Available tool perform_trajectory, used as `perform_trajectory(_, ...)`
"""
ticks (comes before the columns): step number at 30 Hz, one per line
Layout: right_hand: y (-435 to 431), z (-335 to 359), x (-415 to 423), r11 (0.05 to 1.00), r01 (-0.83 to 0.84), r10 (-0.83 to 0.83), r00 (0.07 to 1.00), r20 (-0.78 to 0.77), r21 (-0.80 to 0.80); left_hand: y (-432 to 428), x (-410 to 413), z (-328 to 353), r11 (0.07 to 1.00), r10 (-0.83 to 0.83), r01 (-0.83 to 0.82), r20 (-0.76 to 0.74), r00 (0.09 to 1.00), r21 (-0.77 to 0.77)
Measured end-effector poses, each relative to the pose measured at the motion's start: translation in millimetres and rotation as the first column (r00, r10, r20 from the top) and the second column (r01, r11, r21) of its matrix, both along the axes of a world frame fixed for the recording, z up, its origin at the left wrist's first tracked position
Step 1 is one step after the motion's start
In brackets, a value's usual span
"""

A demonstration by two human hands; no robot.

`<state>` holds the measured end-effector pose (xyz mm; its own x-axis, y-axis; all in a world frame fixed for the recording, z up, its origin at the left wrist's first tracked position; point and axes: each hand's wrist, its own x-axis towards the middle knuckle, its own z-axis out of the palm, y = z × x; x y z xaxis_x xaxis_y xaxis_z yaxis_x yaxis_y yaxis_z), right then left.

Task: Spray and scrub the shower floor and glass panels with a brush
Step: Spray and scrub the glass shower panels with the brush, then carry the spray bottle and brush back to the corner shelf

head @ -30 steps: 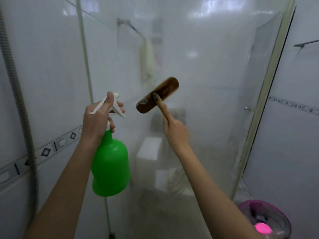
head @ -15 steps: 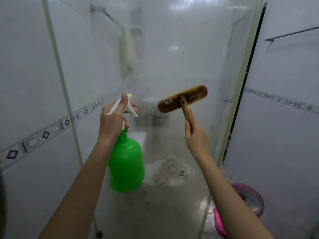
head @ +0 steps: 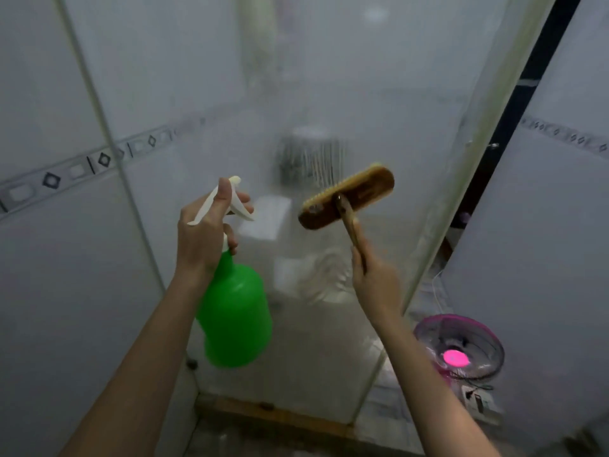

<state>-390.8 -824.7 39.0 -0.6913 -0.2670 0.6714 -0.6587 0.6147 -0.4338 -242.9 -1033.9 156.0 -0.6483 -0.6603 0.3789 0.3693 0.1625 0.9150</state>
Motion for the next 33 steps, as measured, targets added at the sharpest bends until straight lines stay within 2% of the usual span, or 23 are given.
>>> perform_trajectory(2,21,-52,13,0.996,0.009,-0.015,0.998,0.069,0.085,8,1,-20,0.999,0.041,-0.042,0.036,0.999,0.018)
perform_trajectory(4,23,-68,16,0.996,-0.033,0.023,0.991,0.131,0.082,18,0,-39,0.996,0.079,-0.081,0.082,0.994,0.021)
perform_trajectory(9,-14,-34,-27,0.989,-0.142,0.146,0.983,-0.115,0.041,52,4,-78,0.966,0.245,-0.256,0.172,0.954,0.047)
perform_trajectory(11,-18,-27,-35,0.97,-0.242,0.243,0.962,-0.126,0.027,64,12,-89,0.945,0.307,-0.322,0.195,0.931,0.05)
perform_trajectory(13,-18,-29,-33,0.919,-0.394,0.393,0.917,-0.069,-0.002,76,24,-98,0.924,0.36,-0.378,0.204,0.91,0.06)
perform_trajectory(16,-16,-42,-11,0.809,-0.586,0.588,0.807,0.054,-0.039,95,51,-111,0.891,0.43,-0.45,0.213,0.877,0.056)
perform_trajectory(19,-22,-57,19,0.731,-0.678,0.678,0.712,0.181,-0.074,116,84,-123,0.837,0.518,-0.544,0.236,0.822,0.057)
perform_trajectory(26,-40,-96,100,0.488,-0.857,0.843,0.414,0.343,-0.166,190,178,-147,0.621,0.736,-0.783,0.332,0.591,0.016)
perform_trajectory(31,-25,-118,168,0.259,-0.959,0.891,0.19,0.412,-0.118,275,238,-156,0.36,0.869,-0.933,0.373,0.324,-0.026)
perform_trajectory(33,-4,-126,194,0.12,-0.983,0.89,0.045,0.455,-0.138,322,253,-155,0.227,0.917,-0.974,0.343,0.205,-0.024)
